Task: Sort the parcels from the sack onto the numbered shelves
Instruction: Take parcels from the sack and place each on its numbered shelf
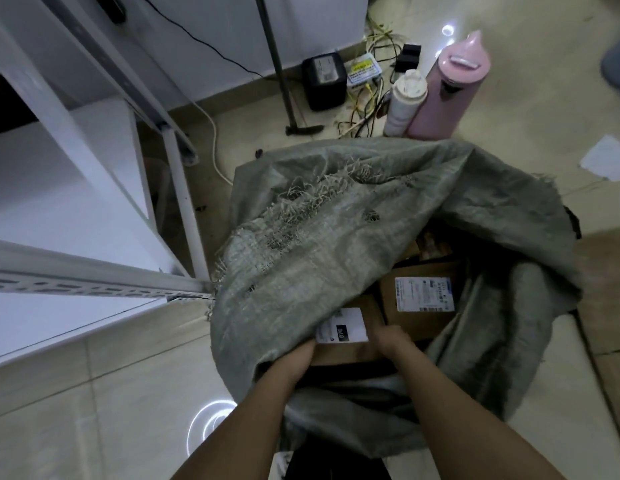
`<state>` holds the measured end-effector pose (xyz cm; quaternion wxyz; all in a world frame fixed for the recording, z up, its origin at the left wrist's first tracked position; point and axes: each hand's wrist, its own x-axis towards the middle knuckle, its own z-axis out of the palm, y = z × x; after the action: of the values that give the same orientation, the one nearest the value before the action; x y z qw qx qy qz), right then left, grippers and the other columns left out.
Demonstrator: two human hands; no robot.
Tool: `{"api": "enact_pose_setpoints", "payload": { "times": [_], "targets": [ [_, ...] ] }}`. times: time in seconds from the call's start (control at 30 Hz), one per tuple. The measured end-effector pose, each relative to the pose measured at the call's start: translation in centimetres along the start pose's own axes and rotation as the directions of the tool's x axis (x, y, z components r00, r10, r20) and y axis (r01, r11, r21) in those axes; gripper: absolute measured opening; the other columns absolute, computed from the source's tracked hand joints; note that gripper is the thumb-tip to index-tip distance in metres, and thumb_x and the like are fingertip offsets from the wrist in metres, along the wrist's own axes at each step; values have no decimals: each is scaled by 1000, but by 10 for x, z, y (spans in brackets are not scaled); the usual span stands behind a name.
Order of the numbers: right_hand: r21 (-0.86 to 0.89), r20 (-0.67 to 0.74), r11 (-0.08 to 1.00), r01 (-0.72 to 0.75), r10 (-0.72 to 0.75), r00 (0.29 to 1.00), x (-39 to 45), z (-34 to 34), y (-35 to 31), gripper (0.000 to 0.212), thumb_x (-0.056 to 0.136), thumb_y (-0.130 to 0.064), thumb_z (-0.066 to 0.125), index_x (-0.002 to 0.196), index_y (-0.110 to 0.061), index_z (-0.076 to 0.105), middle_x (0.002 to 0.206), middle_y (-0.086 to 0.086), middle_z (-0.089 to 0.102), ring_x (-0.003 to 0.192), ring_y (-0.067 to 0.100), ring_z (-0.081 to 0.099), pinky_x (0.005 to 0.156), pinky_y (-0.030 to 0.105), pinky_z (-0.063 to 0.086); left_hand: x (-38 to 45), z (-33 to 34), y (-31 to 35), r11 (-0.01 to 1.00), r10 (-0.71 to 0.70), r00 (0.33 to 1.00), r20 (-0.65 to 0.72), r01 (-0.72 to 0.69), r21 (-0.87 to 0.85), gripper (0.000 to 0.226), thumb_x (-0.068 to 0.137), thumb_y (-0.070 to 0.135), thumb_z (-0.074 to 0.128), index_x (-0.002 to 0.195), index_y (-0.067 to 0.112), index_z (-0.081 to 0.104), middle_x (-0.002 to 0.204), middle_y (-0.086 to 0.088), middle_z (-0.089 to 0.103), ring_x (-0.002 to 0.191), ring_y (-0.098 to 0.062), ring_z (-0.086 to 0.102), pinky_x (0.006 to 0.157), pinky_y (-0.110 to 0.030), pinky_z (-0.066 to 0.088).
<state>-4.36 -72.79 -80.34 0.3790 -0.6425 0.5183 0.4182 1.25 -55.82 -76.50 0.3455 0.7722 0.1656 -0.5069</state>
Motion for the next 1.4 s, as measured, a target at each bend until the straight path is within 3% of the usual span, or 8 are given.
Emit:
{"api": "enact_pose_setpoints", "payload": {
  "times": [0.23, 0.53, 0.73, 0.83, 0.93, 1.1, 1.23, 1.4],
  "targets": [
    [367, -174, 917, 155, -96, 980, -63, -42, -14, 52, 97, -30, 47, 143, -9, 38, 146, 18, 25, 122, 34, 42, 98, 32, 36, -44, -22, 55, 947, 10, 944, -329, -115, -301, 52, 98, 43, 45, 143, 17, 41, 149, -2, 36, 136, -24, 35, 116, -36, 24],
    [631, -314, 692, 350, -184, 931, -188, -89, -15, 49, 95, -19, 54, 140, -14, 37, 129, 6, 50, 107, 18, 47, 90, 31, 40, -110, -49, 110, 844, -167, 980, -107, 86, -530, 138, 36, 103, 33, 148, 22, 35, 152, -9, 35, 138, -30, 36, 113, -50, 27],
    [588, -435, 748, 308, -29, 900, -282, -126, 11, 49, 96, -29, 51, 141, -11, 41, 133, 12, 53, 121, 32, 50, 102, 42, 41, -209, -58, 137, 954, -29, 999, 14, 32, -299, 101, 58, 94, 41, 134, 29, 51, 131, -4, 57, 114, -22, 56, 98, -42, 48],
    [559, -452, 780, 280, 3, 892, -323, -145, 30, 48, 99, -33, 45, 141, -10, 44, 136, 16, 53, 122, 35, 49, 103, 42, 40, -304, -67, 170, 937, 22, 999, 39, -7, -350, 48, 102, 43, 28, 93, 13, 64, 76, -3, 69, 74, -14, 58, 51, -17, 51],
    [570, -460, 768, 292, 3, 888, -362, -160, 38, 44, 102, -27, 41, 141, -7, 44, 136, 17, 52, 124, 35, 48, 99, 39, 38, -361, -79, 180, 933, 90, 992, 91, -52, -356, 46, 105, 26, 23, 79, 12, 59, 53, 3, 62, 65, -12, 51, 44, -17, 44],
    [671, -480, 649, 359, 11, 877, -424, -171, 35, 39, 96, -28, 50, 127, -4, 50, 115, 10, 58, 105, 29, 54, 93, 40, 45, -422, -99, 192, 915, 225, 973, 53, -193, -355, 23, 104, 22, 32, 113, 25, 53, 105, 6, 54, 85, -8, 45, 78, -28, 35],
    [582, -532, 688, 434, -82, 843, -432, -167, 39, 101, 67, -86, 48, 146, -26, 26, 145, 10, 45, 128, 32, 47, 105, 50, 40, -442, -122, 192, 901, 335, 942, -2, -321, -291, 48, 100, 28, 46, 145, 35, 32, 138, 3, 41, 121, -19, 41, 96, -40, 34],
    [416, -544, 718, 558, -295, 786, -504, -166, 25, 86, 89, -57, 55, 154, -31, 5, 148, 13, 41, 129, 35, 45, 105, 48, 39, -463, -148, 196, 875, 360, 931, -67, -362, -322, 45, 94, 32, 48, 136, 43, 38, 133, 0, 43, 109, -24, 48, 88, -44, 47]
  ]
}}
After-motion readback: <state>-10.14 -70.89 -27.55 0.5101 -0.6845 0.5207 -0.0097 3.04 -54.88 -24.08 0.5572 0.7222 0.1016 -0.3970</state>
